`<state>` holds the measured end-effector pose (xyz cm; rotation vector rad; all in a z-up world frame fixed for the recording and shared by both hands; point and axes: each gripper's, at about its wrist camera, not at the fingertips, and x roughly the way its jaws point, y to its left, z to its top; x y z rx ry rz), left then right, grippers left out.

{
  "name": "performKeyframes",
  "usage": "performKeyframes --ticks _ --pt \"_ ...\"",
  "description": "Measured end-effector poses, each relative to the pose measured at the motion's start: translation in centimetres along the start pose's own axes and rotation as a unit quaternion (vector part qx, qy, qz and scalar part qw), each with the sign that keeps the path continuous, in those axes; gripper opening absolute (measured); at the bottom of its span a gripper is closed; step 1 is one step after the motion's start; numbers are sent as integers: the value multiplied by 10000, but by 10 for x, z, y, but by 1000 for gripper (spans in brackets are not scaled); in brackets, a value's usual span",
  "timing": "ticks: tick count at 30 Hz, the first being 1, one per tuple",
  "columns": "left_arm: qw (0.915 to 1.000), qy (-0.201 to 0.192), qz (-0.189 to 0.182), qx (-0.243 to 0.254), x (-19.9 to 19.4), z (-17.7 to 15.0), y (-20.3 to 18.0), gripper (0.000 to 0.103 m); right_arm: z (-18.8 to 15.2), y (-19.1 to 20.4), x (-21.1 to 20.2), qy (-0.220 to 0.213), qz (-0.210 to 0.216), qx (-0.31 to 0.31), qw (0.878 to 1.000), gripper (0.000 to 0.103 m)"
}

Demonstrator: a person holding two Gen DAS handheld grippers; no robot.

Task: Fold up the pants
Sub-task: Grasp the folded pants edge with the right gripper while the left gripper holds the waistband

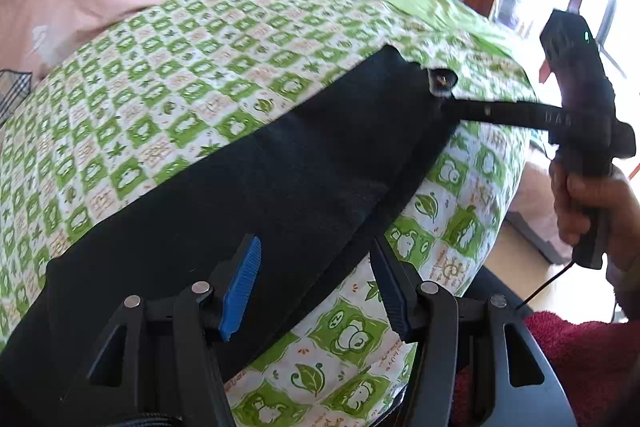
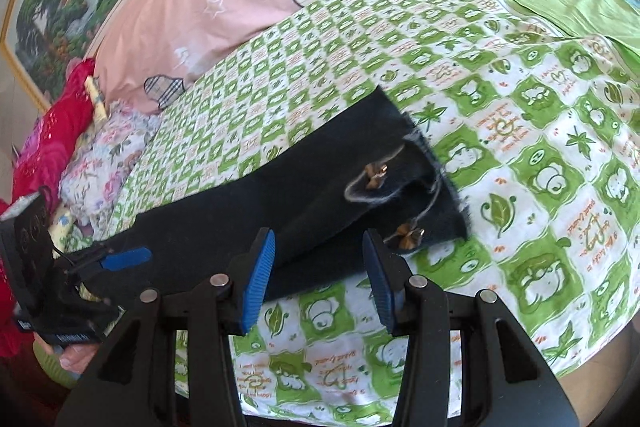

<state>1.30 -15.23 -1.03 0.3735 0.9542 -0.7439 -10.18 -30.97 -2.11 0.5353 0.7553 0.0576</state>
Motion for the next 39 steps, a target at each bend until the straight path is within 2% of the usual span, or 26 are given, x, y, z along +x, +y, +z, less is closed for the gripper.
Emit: performKeyframes --ticks 7,10,13,16,17,18,19,21,30,37,39 --pt "9980 379 30 511 31 1 -8 56 9 -12 6 -79 1 200 9998 47" --pt "9966 572 125 585 42 0 -7 44 11 -16 7 -112 41 301 9995 47" --pt "9962 582 158 629 45 0 -5 36 13 -17 9 -127 82 330 9993 47" --pt "9962 592 147 615 46 0 -1 24 14 -19 11 -132 96 338 9993 47" --pt "9963 586 140 610 46 -1 0 17 14 -19 13 -132 96 325 9993 43" --pt "9964 565 126 622 45 0 0 11 13 -19 14 -131 71 299 9994 33" --pt "9965 521 121 650 43 -1 -1 9 14 -18 15 -130 51 280 9995 20" --pt "9965 429 152 700 38 0 -5 6 13 -17 13 -179 25 246 9995 7" --pt "9966 138 9 808 9 -1 -14 5 13 -16 -18 -404 103 135 9990 6" --pt "9955 384 24 868 29 -9 -19 6 1 -26 -6 -171 -97 273 9994 6" --pt "9952 475 -32 860 32 -11 -19 10 -2 -29 -5 -135 -117 327 9993 6"
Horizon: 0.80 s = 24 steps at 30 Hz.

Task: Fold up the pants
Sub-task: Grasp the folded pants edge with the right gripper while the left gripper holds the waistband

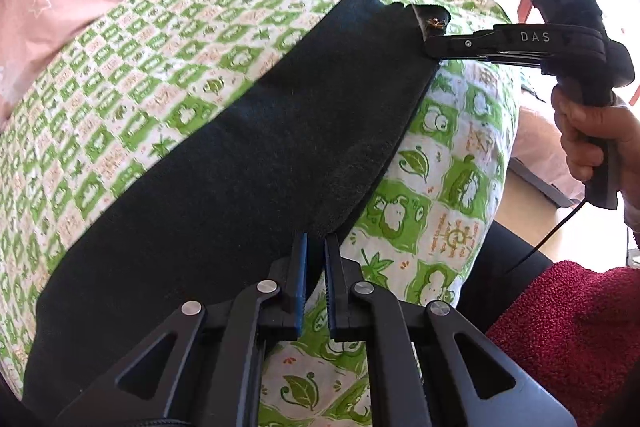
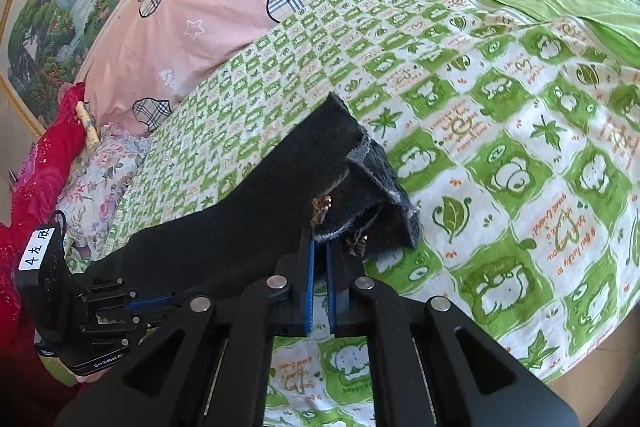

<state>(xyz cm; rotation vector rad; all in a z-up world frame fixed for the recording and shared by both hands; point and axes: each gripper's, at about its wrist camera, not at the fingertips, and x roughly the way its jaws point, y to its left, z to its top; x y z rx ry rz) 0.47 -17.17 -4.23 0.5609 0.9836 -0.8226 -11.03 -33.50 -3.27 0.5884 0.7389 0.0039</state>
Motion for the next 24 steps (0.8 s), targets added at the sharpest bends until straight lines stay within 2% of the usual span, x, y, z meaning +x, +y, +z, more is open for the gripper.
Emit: performKeyframes --ticks 4,5,8,11,13,14,15,20,24 --pt "9999 33 -153 6 -5 4 1 24 -2 -3 -1 77 22 124 9999 7" --pt "9999 0 -163 -3 -8 6 1 30 -2 -6 -1 105 66 226 9997 8" --pt "9995 -144 -251 -89 -17 16 7 34 -5 -8 -7 74 88 277 9995 10" --pt "9986 -272 -377 -263 -25 28 17 47 -8 -12 -12 99 72 353 9993 14" --pt "9978 -332 -415 -397 -26 39 26 48 -10 -17 -12 126 84 479 9987 34" --pt "9973 -348 -447 -476 -25 46 31 50 -11 -19 -13 108 117 539 9984 38" --pt "9967 -353 -472 -566 -25 52 37 54 -12 -22 -13 67 177 606 9980 39" --pt "9930 -306 -763 -844 -12 89 57 60 -8 -30 -6 13 372 889 9953 39" --pt "9904 -166 -1068 -857 8 121 60 63 -4 -35 5 -41 517 1141 9921 39"
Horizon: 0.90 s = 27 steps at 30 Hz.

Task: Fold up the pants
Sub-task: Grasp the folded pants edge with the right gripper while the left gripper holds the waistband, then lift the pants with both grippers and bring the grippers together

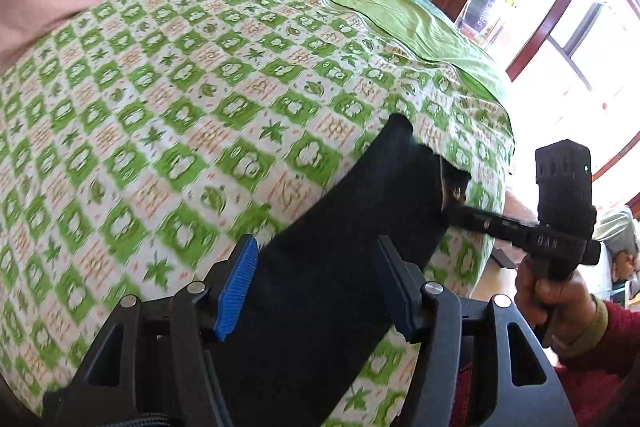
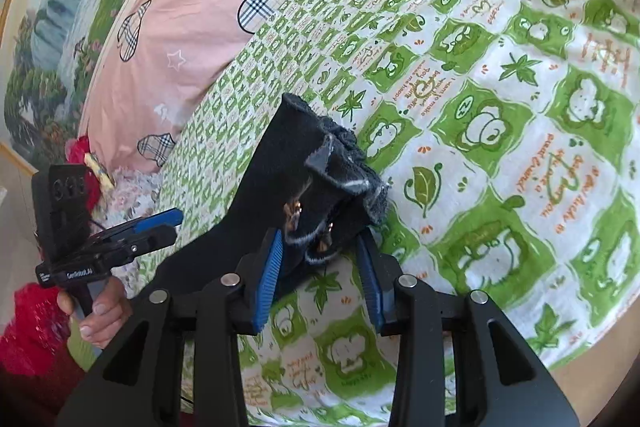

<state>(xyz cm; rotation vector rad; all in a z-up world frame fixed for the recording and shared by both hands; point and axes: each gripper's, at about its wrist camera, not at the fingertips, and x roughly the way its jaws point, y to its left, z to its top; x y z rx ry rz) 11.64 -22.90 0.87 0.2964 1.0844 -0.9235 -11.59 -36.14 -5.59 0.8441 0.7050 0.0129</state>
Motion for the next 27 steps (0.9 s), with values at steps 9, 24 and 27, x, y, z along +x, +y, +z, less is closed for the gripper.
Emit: performKeyframes --ticks 9,24,27 --pt "9959 615 -364 562 64 51 -23 65 -1 -23 -4 -212 345 203 9990 12" --pt "9856 1009 -889 1022 113 72 -60 15 -3 -16 -5 -174 300 -399 9986 12" --pt "9883 751 -924 949 93 69 -57 12 -2 -7 -7 -216 361 -560 9975 12"
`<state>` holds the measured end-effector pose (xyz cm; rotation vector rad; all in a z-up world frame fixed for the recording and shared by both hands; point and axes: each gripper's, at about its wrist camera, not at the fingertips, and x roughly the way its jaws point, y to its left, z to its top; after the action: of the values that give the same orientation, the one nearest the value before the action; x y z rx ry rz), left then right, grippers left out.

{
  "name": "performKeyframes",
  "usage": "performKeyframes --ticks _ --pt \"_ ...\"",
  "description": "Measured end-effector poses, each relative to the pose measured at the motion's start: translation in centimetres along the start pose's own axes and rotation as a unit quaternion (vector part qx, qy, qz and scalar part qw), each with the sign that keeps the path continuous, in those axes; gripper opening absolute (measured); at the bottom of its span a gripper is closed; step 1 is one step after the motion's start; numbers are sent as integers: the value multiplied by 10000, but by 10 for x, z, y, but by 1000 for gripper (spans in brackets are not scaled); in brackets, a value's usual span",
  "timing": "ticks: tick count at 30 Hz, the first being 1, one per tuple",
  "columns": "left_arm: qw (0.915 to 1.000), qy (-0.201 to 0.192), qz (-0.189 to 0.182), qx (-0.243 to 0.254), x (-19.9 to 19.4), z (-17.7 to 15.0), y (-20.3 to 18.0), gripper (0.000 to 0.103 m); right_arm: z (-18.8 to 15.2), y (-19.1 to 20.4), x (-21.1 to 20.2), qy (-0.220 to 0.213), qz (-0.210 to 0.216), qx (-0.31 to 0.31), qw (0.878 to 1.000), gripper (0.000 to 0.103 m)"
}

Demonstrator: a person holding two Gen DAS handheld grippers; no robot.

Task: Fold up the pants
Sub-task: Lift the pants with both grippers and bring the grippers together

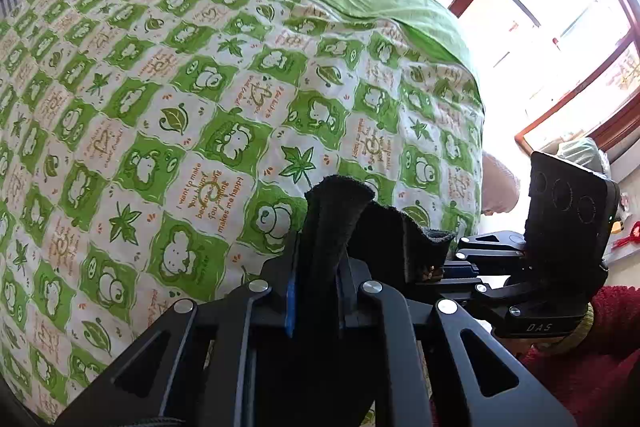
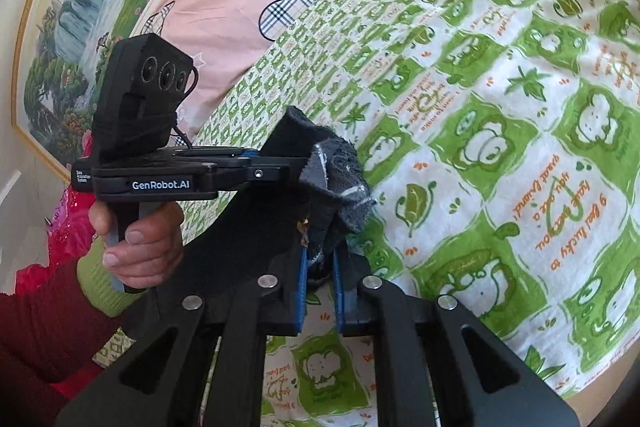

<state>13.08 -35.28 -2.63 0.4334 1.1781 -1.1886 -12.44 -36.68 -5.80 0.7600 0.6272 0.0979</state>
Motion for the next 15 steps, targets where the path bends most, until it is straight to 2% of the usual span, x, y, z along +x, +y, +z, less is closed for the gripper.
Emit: performKeyframes --ticks 8,11,15 --pt "9961 -842 150 -228 -78 -30 -1 11 2 55 -4 -87 1026 -616 9928 12" --pt "9915 -1192 241 -453 -108 -53 5 11 1 84 3 -12 1399 -902 9861 12" --pt "9847 -1523 405 -748 -142 -86 15 11 0 118 18 180 1677 -1295 9771 12"
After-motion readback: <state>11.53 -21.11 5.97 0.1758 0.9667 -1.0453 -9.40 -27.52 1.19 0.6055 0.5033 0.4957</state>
